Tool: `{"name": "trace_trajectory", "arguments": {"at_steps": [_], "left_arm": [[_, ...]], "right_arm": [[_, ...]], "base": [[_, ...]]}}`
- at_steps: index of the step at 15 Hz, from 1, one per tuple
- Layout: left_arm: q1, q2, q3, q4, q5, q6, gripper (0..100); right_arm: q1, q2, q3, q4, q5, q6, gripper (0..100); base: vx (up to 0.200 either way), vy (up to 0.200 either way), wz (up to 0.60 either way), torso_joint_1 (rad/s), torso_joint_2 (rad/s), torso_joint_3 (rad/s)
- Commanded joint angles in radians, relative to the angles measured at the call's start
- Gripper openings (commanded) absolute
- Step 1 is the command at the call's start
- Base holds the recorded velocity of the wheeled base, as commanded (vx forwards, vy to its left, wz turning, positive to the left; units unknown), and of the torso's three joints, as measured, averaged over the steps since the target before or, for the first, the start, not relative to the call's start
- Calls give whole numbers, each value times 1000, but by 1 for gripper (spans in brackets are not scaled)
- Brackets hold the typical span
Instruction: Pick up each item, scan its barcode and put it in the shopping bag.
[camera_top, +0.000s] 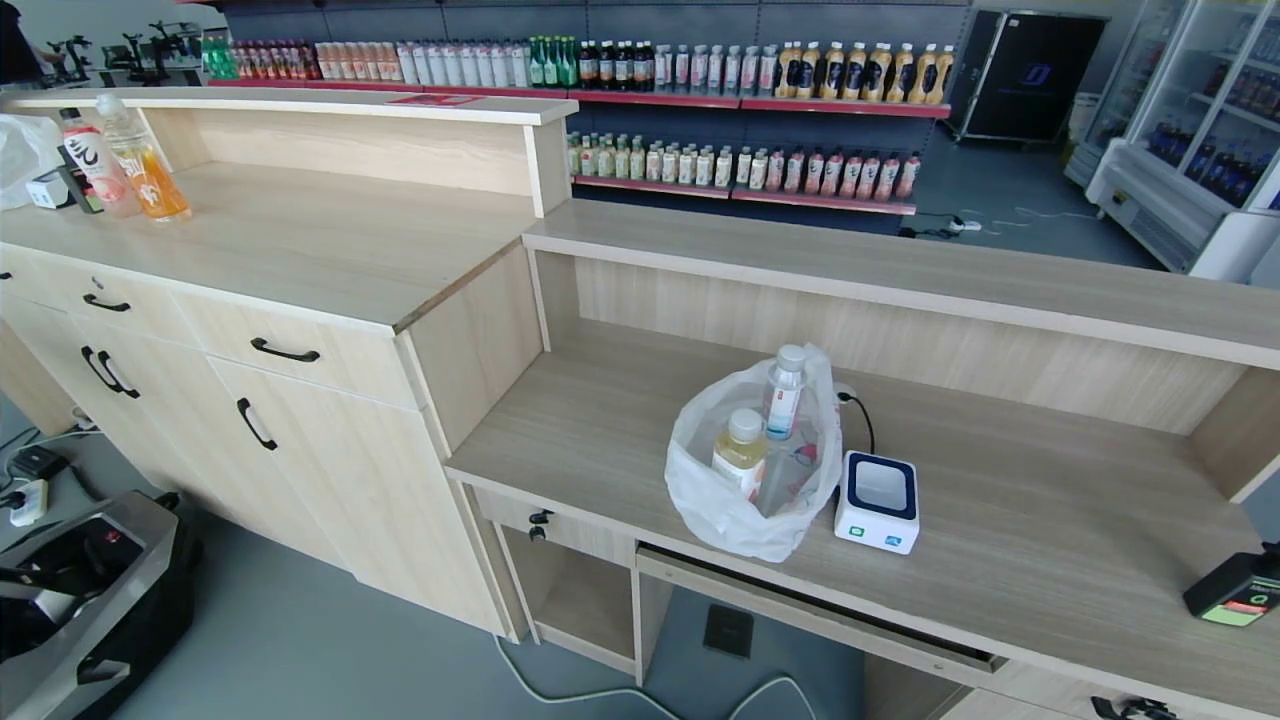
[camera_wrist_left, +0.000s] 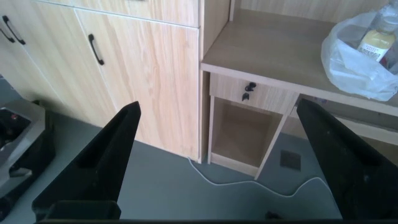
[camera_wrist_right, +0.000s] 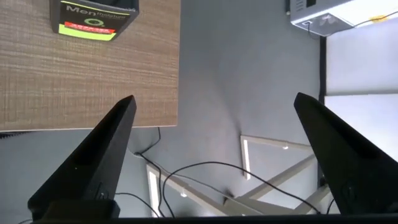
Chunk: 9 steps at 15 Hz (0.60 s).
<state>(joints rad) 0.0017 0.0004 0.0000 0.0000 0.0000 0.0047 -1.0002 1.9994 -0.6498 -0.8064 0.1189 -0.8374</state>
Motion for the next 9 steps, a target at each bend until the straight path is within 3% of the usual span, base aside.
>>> {"name": "trace_trajectory", "arguments": {"at_steps": [1,5,9], "left_arm": [[0,0,0,0,0,0,100],[0,0,0,0,0,0,100],[0,0,0,0,0,0,100]], "right_arm": [[0,30,-21,1,1,21,100],[0,98,-36,-7,5,123,100],[0,127,-56,-7,108,132,100]], "base": [[0,0,0,0,0,0],[0,0,0,0,0,0],[0,0,0,0,0,0]]}}
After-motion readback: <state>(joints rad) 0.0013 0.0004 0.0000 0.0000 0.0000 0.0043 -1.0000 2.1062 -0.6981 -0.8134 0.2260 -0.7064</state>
